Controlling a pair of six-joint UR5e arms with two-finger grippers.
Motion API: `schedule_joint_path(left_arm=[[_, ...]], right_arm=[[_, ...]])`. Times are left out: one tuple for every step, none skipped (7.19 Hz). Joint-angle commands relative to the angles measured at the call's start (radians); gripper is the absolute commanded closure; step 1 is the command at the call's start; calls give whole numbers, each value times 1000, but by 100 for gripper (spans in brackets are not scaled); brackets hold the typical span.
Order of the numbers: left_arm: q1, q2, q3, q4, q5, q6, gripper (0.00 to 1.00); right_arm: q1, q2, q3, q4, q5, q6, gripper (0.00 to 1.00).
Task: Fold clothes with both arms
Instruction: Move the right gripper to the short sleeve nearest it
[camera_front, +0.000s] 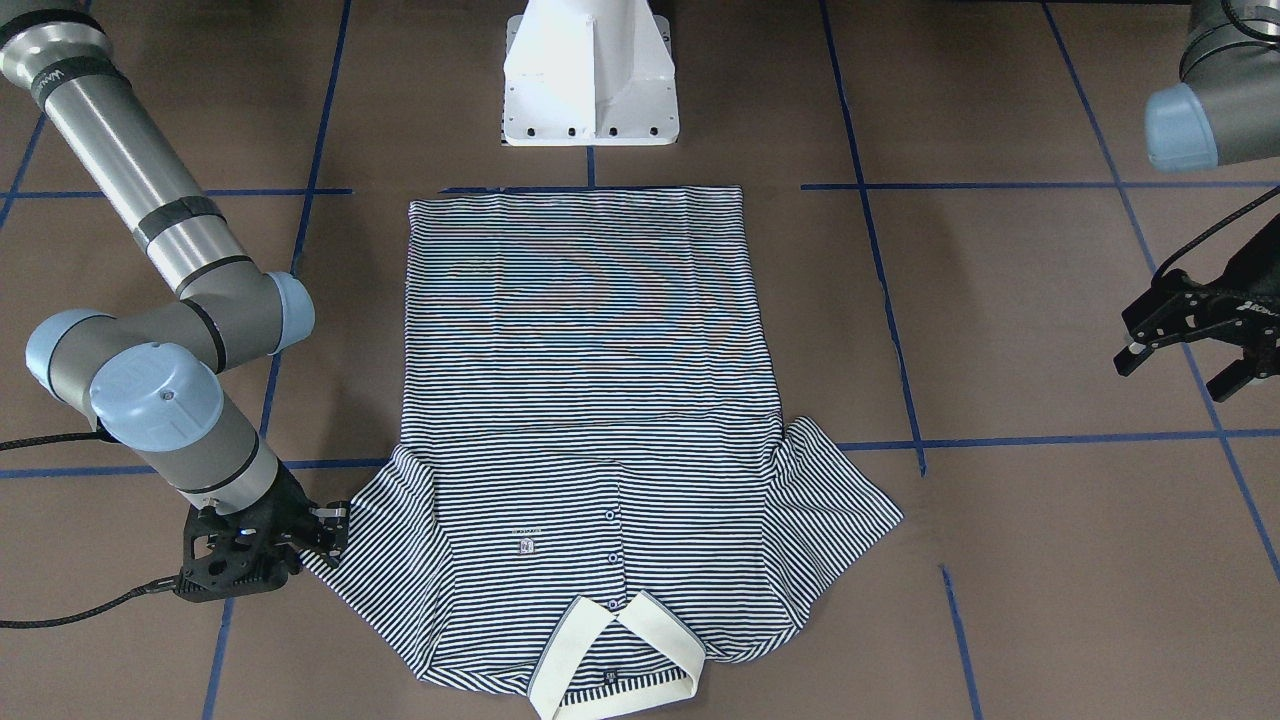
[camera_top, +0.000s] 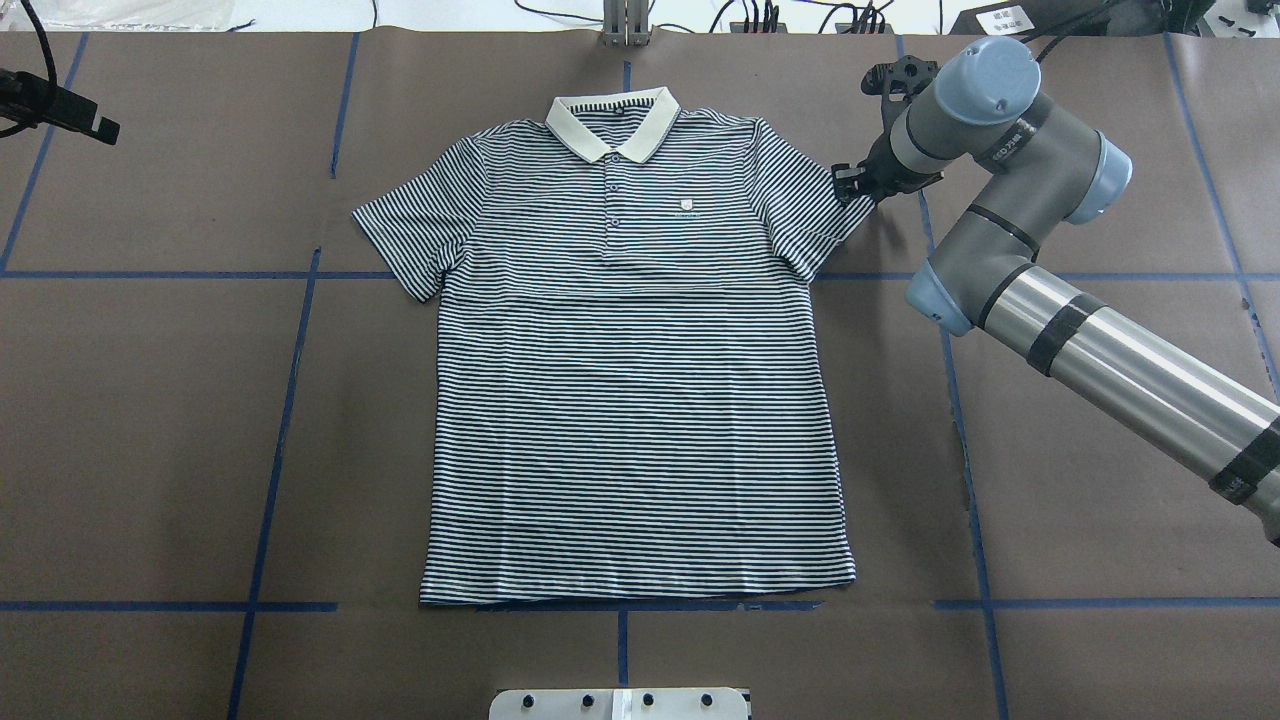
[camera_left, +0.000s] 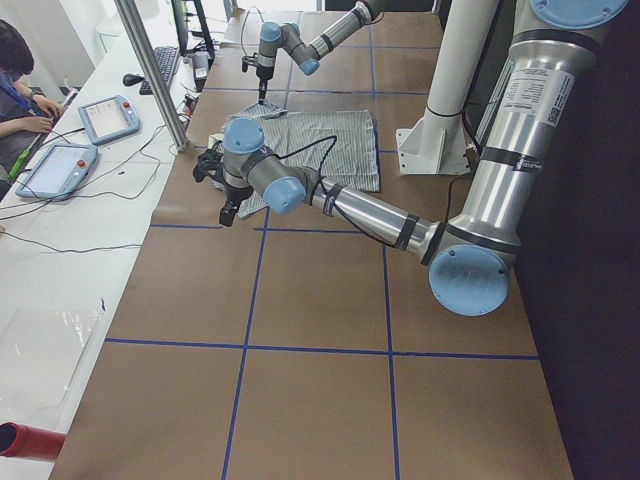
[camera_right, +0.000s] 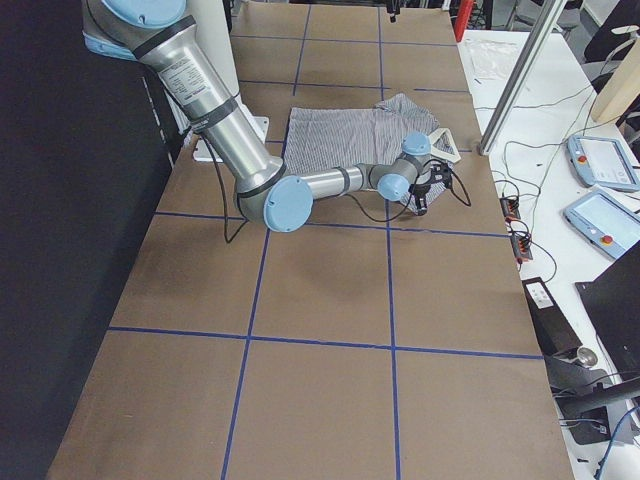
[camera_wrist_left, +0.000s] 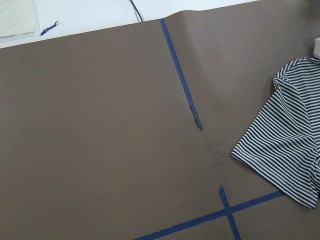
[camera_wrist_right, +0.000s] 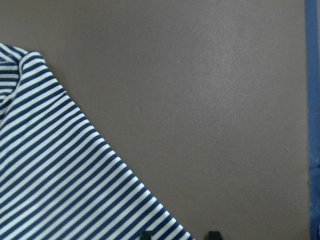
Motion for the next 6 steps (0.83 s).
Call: schedule_joint_path(left_arm=[[0, 1, 1, 0, 0, -2, 0], [0, 1, 1, 0, 0, -2, 0], [0, 1, 0, 0, 0, -3, 0], [0, 1, -2, 0, 0, -3, 0], [0, 3, -2, 0, 0, -3, 0], [0, 3, -2, 0, 0, -3, 0]], right_arm=[[0, 0, 8, -2, 4, -14, 93], [0, 4, 13, -2, 5, -11, 100], [0, 8, 30, -3, 5, -3, 100], [0, 34, 54, -11, 23, 3, 100], [0, 75, 56, -14, 34, 21, 100], [-17, 115, 56, -16, 36, 44, 100]])
